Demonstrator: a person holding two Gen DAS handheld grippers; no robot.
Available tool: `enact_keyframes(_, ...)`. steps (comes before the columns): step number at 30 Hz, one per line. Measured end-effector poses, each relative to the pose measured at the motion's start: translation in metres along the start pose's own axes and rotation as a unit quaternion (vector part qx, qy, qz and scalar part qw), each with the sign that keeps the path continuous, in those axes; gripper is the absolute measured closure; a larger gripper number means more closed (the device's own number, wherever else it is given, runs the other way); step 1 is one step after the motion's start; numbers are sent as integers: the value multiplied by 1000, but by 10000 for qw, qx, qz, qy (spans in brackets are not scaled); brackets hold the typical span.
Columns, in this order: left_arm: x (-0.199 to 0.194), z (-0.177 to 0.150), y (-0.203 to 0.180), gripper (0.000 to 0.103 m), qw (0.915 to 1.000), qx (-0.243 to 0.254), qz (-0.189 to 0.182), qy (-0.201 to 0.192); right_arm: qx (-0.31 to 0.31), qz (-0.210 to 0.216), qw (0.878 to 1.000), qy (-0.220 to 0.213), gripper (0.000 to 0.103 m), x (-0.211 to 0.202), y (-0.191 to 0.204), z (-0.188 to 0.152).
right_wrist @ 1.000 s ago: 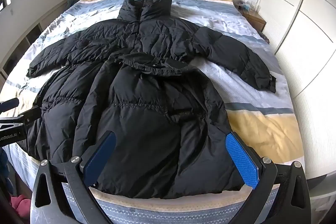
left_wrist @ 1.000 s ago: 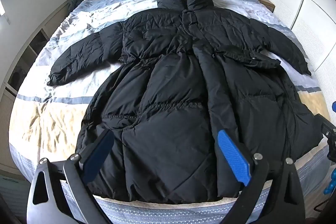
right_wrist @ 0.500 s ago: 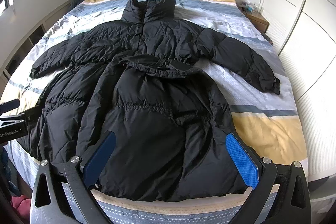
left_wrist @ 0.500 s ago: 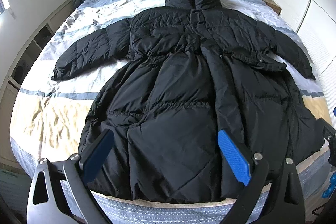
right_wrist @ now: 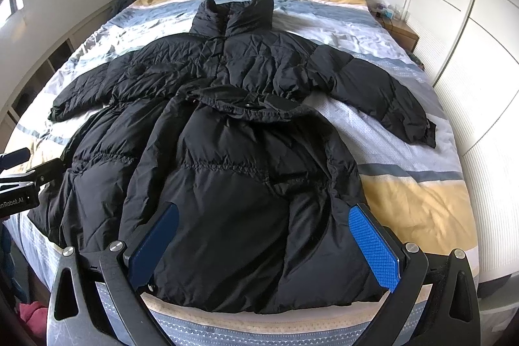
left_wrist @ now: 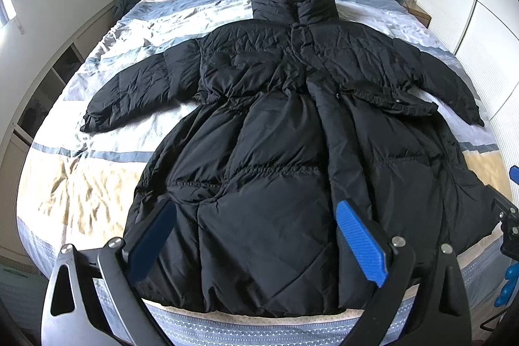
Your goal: Fold large clothes
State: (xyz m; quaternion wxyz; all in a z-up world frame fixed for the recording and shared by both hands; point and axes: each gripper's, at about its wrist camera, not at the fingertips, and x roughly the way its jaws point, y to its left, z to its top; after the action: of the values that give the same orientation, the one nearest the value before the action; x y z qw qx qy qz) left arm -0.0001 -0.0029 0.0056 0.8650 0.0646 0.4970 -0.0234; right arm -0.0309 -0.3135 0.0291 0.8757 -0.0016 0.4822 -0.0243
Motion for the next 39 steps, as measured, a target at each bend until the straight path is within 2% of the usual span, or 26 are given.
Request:
enact_keyframes(5,1,-2,-2,3,9999,29,41,108,31,22,10000,7,0,1,-1,-1)
enact_keyframes(13,11,-8,-3,3,9989,23,-135,454,-14,87,9999,115,0,8,-2,-4)
enact_keyframes(23,17,0,-4,3,9984,-47,9,563,-73,151,9995,254,0,20,-6,0)
enact_keyframes(33,31,7,-7,3,9968,-108,314,728,-155,335,9987,348,0,33,-10,8)
enact_keyframes(36,37,11,-8,3,9961,-136,349,802,-36,421,9982,425,0,40,-17,14)
enact_keyframes(39,41,20,-10,3,9953,-160,394,871,357,567,9959,614,0,53,-35,23)
